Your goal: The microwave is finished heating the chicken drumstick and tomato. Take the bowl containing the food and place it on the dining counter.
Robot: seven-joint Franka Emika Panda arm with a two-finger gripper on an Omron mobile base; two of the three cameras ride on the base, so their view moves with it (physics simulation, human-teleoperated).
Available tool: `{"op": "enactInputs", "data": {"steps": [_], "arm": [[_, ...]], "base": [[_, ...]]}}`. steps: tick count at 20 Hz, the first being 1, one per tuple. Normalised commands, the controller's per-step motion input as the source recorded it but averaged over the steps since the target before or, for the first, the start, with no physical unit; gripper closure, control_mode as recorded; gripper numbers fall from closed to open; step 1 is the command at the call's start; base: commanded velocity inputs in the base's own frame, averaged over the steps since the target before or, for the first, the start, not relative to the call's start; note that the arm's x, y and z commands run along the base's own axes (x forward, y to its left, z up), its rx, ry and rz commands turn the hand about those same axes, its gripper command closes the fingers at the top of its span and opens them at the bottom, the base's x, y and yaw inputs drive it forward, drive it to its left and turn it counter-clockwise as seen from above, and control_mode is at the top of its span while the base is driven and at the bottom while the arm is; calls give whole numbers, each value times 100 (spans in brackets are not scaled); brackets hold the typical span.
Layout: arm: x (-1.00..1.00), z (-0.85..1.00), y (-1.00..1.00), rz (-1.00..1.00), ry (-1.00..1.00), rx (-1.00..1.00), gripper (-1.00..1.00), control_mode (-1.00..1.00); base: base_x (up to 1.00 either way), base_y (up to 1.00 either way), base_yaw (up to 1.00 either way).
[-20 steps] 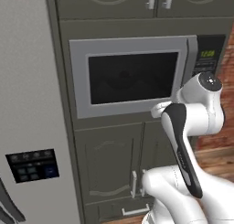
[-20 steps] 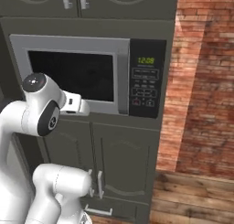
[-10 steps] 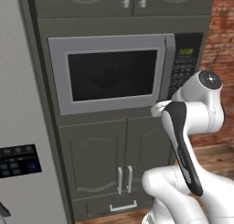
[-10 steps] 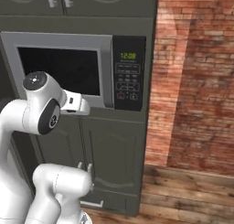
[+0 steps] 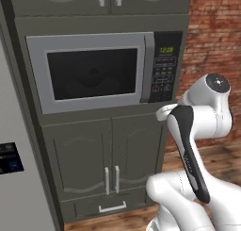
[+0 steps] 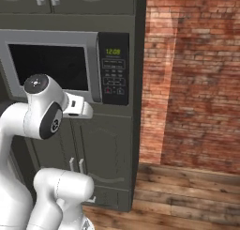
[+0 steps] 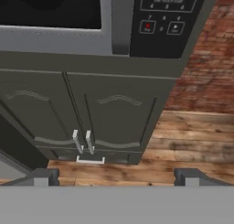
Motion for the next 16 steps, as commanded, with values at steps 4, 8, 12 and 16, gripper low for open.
{"op": "enactInputs", "data": {"steps": [4,8,12,16], "arm": [[0,0,0,0,0,0,-100,-100],[6,0,0,-2,0,0,-100,-100],[4,19,-5,-5,-11,1,-100,-100],[11,42,0,0,-20,1,-100,-100]], "base": [[0,0,0],[0,0,0],[0,0,0],[0,0,0]]}}
